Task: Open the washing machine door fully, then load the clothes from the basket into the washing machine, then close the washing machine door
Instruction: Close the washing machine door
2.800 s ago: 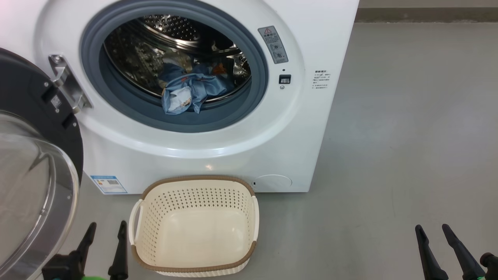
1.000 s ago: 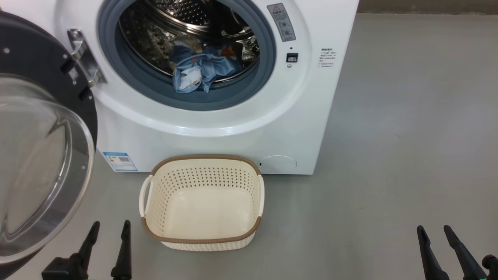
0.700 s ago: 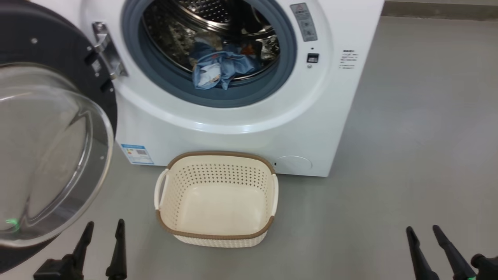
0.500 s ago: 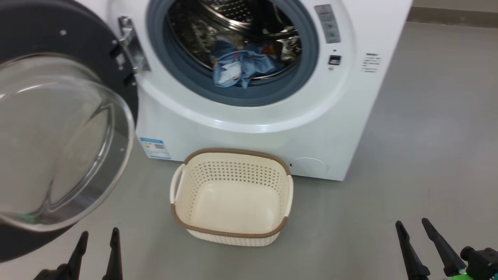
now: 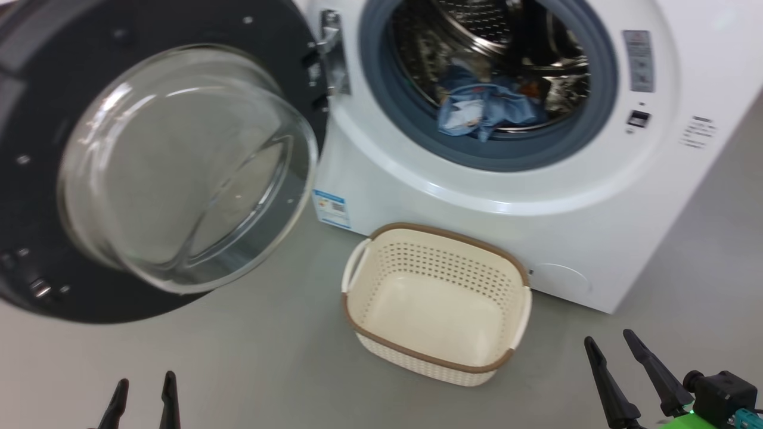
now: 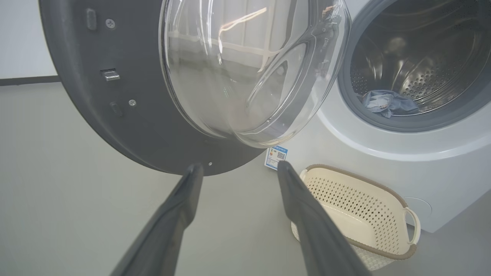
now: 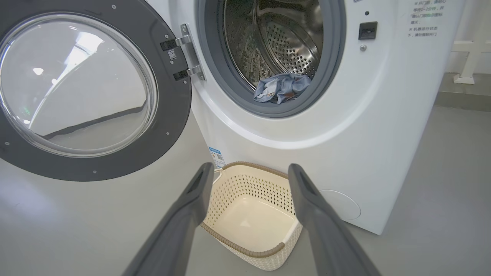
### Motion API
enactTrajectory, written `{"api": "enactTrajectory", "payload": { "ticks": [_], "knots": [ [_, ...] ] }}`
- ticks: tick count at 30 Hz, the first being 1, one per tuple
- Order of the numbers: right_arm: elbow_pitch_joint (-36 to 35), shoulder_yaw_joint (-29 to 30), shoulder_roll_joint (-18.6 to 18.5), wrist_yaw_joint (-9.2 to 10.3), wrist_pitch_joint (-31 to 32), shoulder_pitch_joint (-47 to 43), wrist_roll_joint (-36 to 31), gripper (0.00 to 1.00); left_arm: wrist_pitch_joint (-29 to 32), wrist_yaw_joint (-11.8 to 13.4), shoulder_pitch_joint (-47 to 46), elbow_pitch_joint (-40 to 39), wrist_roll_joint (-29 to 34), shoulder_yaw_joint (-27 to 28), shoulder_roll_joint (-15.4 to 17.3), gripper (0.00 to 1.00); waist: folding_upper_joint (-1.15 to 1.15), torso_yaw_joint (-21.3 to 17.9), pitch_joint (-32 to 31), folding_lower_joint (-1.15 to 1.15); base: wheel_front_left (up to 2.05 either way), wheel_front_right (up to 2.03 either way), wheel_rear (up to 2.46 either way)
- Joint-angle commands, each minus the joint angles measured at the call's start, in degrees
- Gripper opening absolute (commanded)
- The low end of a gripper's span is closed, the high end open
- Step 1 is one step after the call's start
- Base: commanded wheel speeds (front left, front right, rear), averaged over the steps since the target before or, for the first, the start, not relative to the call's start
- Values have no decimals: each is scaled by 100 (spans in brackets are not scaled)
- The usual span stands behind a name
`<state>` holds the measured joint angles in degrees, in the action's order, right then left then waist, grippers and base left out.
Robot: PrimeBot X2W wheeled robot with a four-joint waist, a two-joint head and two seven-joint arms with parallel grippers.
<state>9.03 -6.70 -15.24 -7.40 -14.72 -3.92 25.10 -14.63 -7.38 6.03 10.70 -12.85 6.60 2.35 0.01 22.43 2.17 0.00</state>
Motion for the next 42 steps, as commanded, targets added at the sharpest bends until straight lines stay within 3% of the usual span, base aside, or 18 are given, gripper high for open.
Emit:
{"api": "enactTrajectory", "payload": {
  "ticks": [1,7,20,22,25,29,32,36,42],
  "knots": [
    [-112,-155,-120,-9,-28,212,42,100,-37,35,-38,-175,-116,195,56,100,-1,543,-77,0,0,0,0],
    [-100,-440,-170,-9,-28,417,50,100,-37,185,71,-292,-338,195,54,100,-1,740,40,0,0,0,0],
    [19,-673,-290,-9,-28,650,166,100,-37,402,151,-554,-634,105,54,100,-1,764,88,0,0,0,0],
    [25,-651,-273,-9,-28,611,165,100,-37,372,96,-630,-682,189,54,41,-1,745,63,0,0,0,0],
    [10,-606,-236,-9,-28,515,156,100,-37,299,-47,-837,-705,400,54,0,-1,715,35,0,0,0,0],
    [-20,-550,-155,-9,-28,364,133,100,-37,125,-451,-1217,-642,862,105,0,-1,672,13,0,0,0,0],
    [-60,-530,-108,-9,-28,289,108,100,-37,34,-909,-1393,-723,1139,391,0,-1,619,63,0,0,0,0],
    [-92,-563,-93,-9,-28,314,83,100,-37,-4,-1730,-1412,-1124,1489,1003,0,-1,501,199,0,0,0,0],
    [-112,-611,-117,-9,-28,465,74,100,-37,-9,-2777,-815,-1878,1295,2269,0,-1,332,457,0,0,0,0]
  ]
}}
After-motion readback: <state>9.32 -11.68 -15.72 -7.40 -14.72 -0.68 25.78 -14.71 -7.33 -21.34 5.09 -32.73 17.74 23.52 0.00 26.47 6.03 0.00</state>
